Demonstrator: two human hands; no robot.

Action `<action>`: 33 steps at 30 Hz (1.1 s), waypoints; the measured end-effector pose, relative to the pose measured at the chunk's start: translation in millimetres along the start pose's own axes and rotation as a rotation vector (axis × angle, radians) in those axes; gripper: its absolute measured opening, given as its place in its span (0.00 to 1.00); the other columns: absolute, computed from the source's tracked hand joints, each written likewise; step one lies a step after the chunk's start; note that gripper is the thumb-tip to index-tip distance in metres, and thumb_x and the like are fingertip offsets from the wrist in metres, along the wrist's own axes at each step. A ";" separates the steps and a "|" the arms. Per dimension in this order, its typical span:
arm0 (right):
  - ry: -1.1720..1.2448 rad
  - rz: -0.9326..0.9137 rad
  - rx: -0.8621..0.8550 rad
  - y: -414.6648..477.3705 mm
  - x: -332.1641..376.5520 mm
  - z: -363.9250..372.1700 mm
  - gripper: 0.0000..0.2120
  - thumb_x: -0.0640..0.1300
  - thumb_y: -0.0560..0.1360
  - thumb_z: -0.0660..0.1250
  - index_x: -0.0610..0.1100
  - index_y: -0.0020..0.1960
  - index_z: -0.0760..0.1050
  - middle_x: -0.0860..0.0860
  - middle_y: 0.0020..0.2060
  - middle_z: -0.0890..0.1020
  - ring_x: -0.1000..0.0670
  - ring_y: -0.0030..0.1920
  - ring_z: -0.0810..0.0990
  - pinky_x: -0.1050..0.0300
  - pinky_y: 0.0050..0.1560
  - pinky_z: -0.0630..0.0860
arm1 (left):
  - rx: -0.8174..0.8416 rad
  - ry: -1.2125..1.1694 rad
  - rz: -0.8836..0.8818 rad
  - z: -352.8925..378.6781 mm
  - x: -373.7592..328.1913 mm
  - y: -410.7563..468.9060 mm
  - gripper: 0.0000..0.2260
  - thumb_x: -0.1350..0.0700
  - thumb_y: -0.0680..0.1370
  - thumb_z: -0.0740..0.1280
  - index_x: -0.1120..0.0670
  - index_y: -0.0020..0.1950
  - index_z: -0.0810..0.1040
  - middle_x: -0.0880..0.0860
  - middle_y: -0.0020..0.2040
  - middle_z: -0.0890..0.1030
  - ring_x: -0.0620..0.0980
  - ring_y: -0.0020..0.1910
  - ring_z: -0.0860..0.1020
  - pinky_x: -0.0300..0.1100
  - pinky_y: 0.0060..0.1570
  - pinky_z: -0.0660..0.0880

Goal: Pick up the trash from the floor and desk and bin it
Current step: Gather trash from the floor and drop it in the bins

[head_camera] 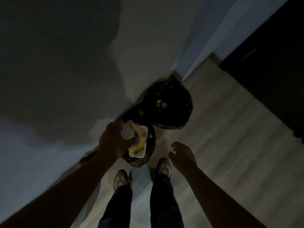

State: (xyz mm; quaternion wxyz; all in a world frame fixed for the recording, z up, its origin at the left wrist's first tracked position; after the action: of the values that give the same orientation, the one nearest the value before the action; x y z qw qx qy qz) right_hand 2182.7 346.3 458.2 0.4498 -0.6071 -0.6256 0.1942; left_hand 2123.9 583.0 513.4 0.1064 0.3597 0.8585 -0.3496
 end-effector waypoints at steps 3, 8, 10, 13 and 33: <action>-0.006 -0.005 -0.050 3.7 -17.9 -23.7 0.19 0.44 0.77 0.63 0.46 0.67 0.69 0.47 0.61 0.76 0.48 0.60 0.76 0.54 0.60 0.74 | -0.016 -0.030 0.094 22.3 -40.9 23.9 0.20 0.54 0.68 0.75 0.59 0.56 0.75 0.57 0.51 0.78 0.57 0.52 0.78 0.45 0.49 0.75; 0.016 0.012 -0.094 12.6 -47.1 -55.2 0.19 0.45 0.77 0.64 0.47 0.67 0.69 0.48 0.61 0.77 0.50 0.60 0.76 0.54 0.60 0.74 | 0.091 -0.173 0.128 68.8 -91.6 66.0 0.29 0.62 0.72 0.73 0.65 0.70 0.65 0.61 0.66 0.70 0.59 0.68 0.68 0.39 0.61 0.66; 0.017 0.008 -0.099 13.0 -54.2 -63.7 0.19 0.45 0.77 0.64 0.46 0.68 0.69 0.48 0.61 0.77 0.50 0.60 0.76 0.56 0.60 0.74 | 0.201 -0.204 0.122 78.8 -100.7 76.7 0.40 0.61 0.71 0.74 0.61 0.76 0.53 0.59 0.75 0.60 0.57 0.74 0.59 0.46 0.70 0.61; 0.022 -0.009 -0.100 7.7 -62.6 -79.0 0.19 0.45 0.77 0.64 0.46 0.68 0.69 0.48 0.62 0.77 0.51 0.59 0.77 0.57 0.60 0.75 | 0.213 0.016 0.131 82.9 -108.7 74.2 0.31 0.55 0.72 0.73 0.60 0.71 0.65 0.61 0.67 0.70 0.60 0.66 0.70 0.49 0.62 0.69; -0.374 -0.568 -0.087 -164.1 67.3 -164.8 0.23 0.46 0.78 0.62 0.45 0.72 0.65 0.48 0.66 0.72 0.49 0.66 0.70 0.58 0.64 0.67 | 0.041 0.302 0.198 -81.5 -135.7 -155.0 0.27 0.47 0.79 0.62 0.50 0.76 0.59 0.49 0.73 0.66 0.46 0.71 0.65 0.35 0.66 0.57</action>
State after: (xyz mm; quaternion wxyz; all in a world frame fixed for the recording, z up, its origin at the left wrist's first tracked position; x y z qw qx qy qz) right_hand 2227.9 328.5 695.4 0.3372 -0.3814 -0.8489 0.1423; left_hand 2119.7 487.4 713.3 0.0027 0.4931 0.8178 -0.2966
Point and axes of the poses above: each hand's wrist, its own y-axis towards the middle knuckle, its own z-axis out of the palm, x = y × z, the point moved 3 cm from there along y, towards the middle knuckle
